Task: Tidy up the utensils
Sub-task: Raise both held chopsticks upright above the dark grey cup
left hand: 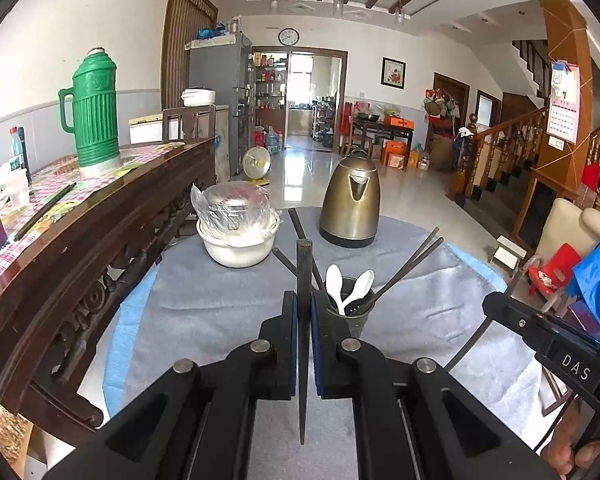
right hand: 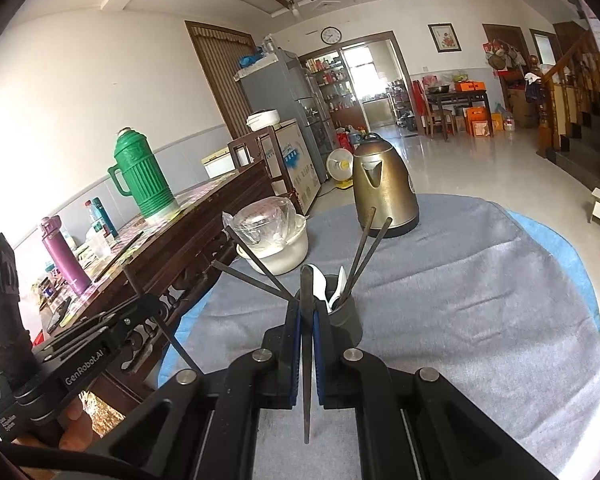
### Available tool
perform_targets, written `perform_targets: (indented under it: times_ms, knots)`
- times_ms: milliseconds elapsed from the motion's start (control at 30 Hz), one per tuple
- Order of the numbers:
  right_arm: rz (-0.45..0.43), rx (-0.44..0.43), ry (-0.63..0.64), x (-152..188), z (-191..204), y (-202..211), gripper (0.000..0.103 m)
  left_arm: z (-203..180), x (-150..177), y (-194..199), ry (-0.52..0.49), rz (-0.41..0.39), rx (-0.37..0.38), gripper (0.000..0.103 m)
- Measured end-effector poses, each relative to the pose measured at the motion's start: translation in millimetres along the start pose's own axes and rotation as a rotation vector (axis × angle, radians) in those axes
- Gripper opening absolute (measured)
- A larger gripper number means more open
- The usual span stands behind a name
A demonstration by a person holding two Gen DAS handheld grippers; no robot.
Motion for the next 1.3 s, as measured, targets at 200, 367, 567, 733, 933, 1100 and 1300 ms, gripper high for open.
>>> perform_targets:
  times_ms: [200,367,567,733,933,1100,1300]
  knots:
    - [-0.007,-0.003,-0.003,0,-3,5,0.006,0,-3,2,-0.001,0.003,0.004,0.007]
    - [-0.033,0.001,-0.004,-4,-5,12,0.006,10,-12,8,0.048,0.001,0.048,0.007]
    - [-0.052,0.005,-0.021,-4,-12,20,0.006,18,-16,14,0.086,-0.002,0.063,0.007]
    - [-0.112,-0.014,-0.040,-10,-13,32,0.006,23,-30,20,0.116,-0.027,0.081,0.007]
    - [-0.210,0.009,-0.007,-24,-6,52,0.006,24,-54,37,0.158,-0.118,0.093,0.007]
    - [-0.259,0.021,-0.001,-30,-2,61,0.006,23,-68,43,0.174,-0.183,0.097,0.007]
    - [-0.290,0.028,0.009,-41,2,63,0.006,15,-80,42,0.171,-0.220,0.093,0.007]
Point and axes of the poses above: each gripper's, at about its wrist camera, not at the fingertips, and y roughly against the way its jaws point, z to its left, x to its underside, the point moved 5 cm from there along -y, roughly the way its jaws point, and after that the axes turned 11 degrees about -x, right-handed, at the moved point
